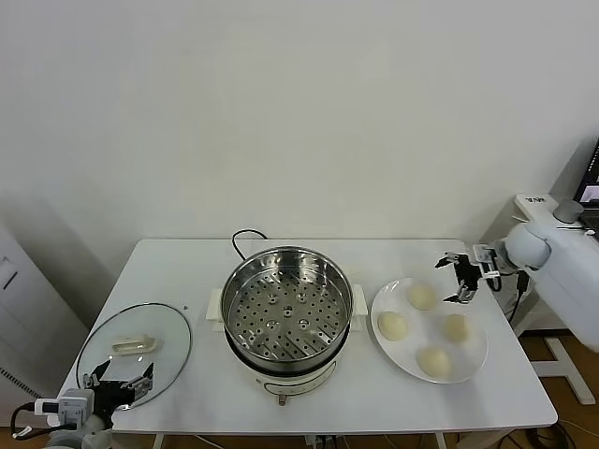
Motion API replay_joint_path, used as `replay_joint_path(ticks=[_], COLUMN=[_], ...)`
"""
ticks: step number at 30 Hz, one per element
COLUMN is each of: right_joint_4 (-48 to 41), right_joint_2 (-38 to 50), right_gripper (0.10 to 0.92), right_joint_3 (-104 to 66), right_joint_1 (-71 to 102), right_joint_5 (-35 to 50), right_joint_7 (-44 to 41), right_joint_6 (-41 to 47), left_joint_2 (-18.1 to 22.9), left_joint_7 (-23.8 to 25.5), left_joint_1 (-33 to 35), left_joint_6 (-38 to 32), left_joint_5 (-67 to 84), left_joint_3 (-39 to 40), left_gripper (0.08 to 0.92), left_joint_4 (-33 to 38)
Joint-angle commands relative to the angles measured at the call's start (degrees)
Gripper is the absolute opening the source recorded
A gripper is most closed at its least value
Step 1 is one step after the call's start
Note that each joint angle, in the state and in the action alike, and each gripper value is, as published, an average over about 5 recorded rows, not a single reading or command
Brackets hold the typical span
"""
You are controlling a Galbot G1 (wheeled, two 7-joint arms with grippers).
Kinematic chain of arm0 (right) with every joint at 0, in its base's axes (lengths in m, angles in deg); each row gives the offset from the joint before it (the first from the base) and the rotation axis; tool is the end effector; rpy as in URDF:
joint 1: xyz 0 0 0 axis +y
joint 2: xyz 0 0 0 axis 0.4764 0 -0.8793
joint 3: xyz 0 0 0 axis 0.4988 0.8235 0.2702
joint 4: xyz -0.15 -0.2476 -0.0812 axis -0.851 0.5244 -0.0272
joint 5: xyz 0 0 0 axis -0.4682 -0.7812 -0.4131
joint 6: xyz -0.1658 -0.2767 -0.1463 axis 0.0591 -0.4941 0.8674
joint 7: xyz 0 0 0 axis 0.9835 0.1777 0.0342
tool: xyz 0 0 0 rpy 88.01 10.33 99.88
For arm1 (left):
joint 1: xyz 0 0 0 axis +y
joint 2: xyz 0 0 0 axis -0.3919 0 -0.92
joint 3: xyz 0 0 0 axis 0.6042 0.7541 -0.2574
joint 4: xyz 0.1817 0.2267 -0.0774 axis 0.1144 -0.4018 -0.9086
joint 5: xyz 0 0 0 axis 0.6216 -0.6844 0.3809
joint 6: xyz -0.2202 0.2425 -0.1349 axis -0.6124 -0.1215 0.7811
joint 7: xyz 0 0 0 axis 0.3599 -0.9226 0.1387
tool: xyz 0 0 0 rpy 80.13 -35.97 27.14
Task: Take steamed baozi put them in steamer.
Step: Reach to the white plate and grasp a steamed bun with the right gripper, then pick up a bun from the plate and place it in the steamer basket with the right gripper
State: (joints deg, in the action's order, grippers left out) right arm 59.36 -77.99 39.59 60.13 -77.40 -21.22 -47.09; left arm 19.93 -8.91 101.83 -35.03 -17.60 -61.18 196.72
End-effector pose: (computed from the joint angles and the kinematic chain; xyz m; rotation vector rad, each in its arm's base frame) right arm 0.5243 -0.2153 -0.1725 1.2920 -1.6075 1.3939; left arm 0.2000 0.0998 -0.2403 0.0846 -2.5527 -0.1996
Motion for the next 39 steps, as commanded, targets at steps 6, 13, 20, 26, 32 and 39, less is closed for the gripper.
replay_joint_path(ticks=[6,13,20,26,32,39], right_joint_4=[-11.83,-14.23,-14.17,-12.56,-10.63,-0.08], right_joint_2=[-9.67,-11.09,-11.5,-10.85,-9.75,-3.88], right_gripper=[0.823,0.823,0.751,0.584,0.472,0.448], right_joint_3=[4.19,1.62,0.1,0.16,0.75,9.33], right_joint_1=[-2.82,-0.62,0.31,0.29,-0.01,-7.42], right_joint_5=[-6.39,-9.36,-9.72,-9.76,-8.83,0.81], right_joint_7=[-1.71,-0.66,-0.58,-0.97,-1.54,-2.09], right_joint_6=[-1.33,-1.29,-0.97,-0.96,-0.88,0.93], left_joint_2=[-0.4,-0.46,-0.52,-0.48,-0.22,0.05], left_joint_7=[0.1,0.19,0.18,0.17,0.13,0.09], left_joint_1=[-0.71,-0.81,-0.92,-0.83,-0.7,-0.18], left_joint_6=[0.53,0.55,0.55,0.55,0.64,0.77], left_joint_5=[0.03,0.08,0.09,0.15,0.27,0.24], left_joint_3=[0.49,0.62,0.68,0.64,0.66,0.57], left_gripper=[0.823,0.823,0.823,0.823,0.823,0.823], left_joint_4=[0.18,0.05,-0.06,0.09,0.43,1.07])
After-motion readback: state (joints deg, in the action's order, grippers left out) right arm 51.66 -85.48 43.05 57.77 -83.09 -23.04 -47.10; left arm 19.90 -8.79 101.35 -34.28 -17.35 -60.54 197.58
